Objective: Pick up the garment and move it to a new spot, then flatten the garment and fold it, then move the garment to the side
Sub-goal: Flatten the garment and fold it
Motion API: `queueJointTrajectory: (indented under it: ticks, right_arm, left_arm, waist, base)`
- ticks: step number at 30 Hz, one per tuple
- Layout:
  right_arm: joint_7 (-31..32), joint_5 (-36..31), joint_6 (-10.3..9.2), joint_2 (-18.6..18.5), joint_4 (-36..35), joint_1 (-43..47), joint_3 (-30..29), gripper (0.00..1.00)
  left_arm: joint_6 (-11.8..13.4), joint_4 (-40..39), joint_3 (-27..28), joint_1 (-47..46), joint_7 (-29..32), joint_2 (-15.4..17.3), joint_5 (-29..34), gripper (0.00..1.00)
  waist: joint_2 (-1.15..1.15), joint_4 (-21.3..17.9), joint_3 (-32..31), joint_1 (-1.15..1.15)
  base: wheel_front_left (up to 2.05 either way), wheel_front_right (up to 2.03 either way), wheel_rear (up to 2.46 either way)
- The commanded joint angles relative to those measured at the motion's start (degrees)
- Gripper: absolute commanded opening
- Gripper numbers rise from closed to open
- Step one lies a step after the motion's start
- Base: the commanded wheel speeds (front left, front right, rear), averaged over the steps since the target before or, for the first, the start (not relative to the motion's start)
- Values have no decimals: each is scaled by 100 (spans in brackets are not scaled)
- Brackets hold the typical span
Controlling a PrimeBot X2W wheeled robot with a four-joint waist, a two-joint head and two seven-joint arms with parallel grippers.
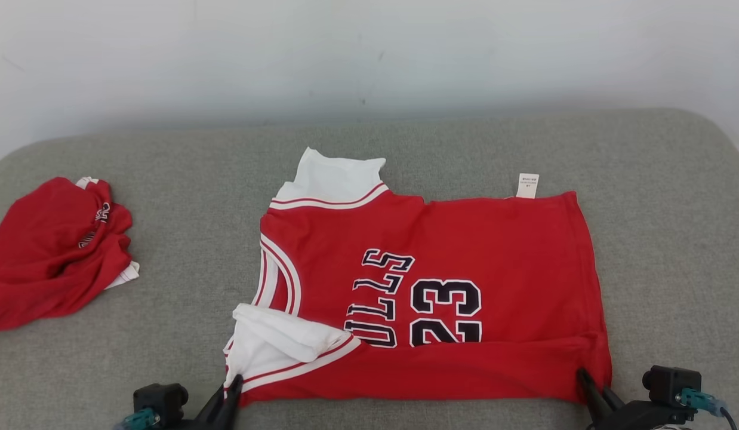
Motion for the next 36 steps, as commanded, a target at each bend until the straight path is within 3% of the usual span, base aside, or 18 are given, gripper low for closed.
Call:
queueJointTrajectory:
  ticks: [1,11,20,24,25,26,31,36]
  right_arm:
    - [-73,43,-12,-11,32,-42,30,0]
    - [-144,349,-12,-75,-141,467,154,0]
    - [95,363,-12,-331,-863,1357,-240,0]
    - [271,271,-12,-221,-1081,1526,-478,0]
    - [249,228,-12,-181,-1132,1528,-539,38]
    - [241,193,-12,-138,-1160,1524,-572,100]
    - [84,-83,-12,24,-1279,1484,-657,100]
    - [-327,-385,-12,250,-1556,1362,-815,100]
  left_arm:
    - [-7,57,52,84,-5,45,-10,0]
    - [85,-413,427,958,-9,70,92,0]
    - [207,-908,517,1565,-10,-144,213,0]
    - [231,-996,562,1671,-10,-201,199,0]
    - [242,-994,559,1672,-10,-215,205,34]
    - [260,-1008,563,1656,-10,-217,249,97]
    - [299,-1192,737,1606,-9,-284,329,100]
    - [398,-1684,1256,1621,-10,-342,623,100]
  waist:
    - [-1,53,-159,0]
    - [-1,337,-645,0]
    - [-1,452,-732,0]
    - [-1,425,-748,0]
    - [-1,421,-755,0]
    - [-1,416,-768,0]
    - [-1,400,-818,0]
    - [-1,345,-895,0]
  base:
    - [0,0,0]
    - [0,0,0]
    - [0,0,0]
    - [0,0,0]
    - [0,0,0]
    - [0,0,0]
    - [0,0,0]
    - [0,0,0]
